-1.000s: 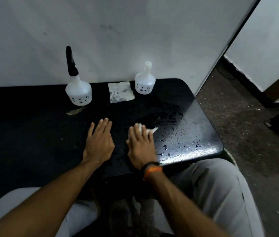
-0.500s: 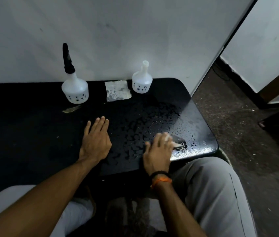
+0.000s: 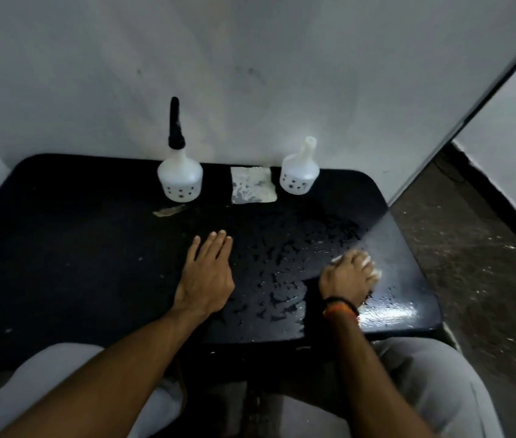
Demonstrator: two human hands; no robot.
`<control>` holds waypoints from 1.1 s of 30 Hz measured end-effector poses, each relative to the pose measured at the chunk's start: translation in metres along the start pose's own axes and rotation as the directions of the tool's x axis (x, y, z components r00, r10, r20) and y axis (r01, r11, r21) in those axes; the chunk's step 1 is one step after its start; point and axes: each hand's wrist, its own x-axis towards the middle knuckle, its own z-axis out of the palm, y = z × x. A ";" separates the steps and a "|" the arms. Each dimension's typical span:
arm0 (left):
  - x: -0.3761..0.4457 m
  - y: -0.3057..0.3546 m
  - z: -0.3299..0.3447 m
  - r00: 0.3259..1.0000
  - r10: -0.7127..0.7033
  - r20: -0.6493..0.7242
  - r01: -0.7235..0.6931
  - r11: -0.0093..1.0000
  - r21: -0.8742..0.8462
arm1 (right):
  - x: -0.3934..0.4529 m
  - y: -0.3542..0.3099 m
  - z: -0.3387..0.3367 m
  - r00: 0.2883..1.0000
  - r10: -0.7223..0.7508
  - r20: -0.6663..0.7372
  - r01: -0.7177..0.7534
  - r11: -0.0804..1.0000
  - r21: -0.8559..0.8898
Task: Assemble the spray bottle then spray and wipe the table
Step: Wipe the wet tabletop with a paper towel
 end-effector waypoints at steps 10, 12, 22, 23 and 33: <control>0.000 -0.003 0.002 0.999 0.014 0.046 -0.014 1.000 0.011 | -0.011 -0.082 0.033 0.782 -0.620 0.056 0.623 0.780 -0.056; 0.000 -0.005 0.003 0.998 0.019 0.052 -0.020 1.000 0.013 | -0.058 -0.075 0.043 0.686 -0.725 0.062 0.726 0.687 0.010; 0.011 -0.040 -0.016 0.957 0.232 0.174 -0.245 0.968 0.058 | -0.030 -0.011 0.022 0.935 -0.347 0.078 0.351 0.935 -0.043; 0.013 -0.049 -0.021 0.952 0.245 0.181 -0.262 0.962 0.076 | -0.019 -0.023 0.021 0.941 -0.325 0.092 0.329 0.944 -0.030; 0.007 -0.112 -0.024 0.986 0.042 0.159 -0.057 0.995 0.087 | -0.085 -0.167 0.054 0.645 -0.753 0.132 0.756 0.653 0.028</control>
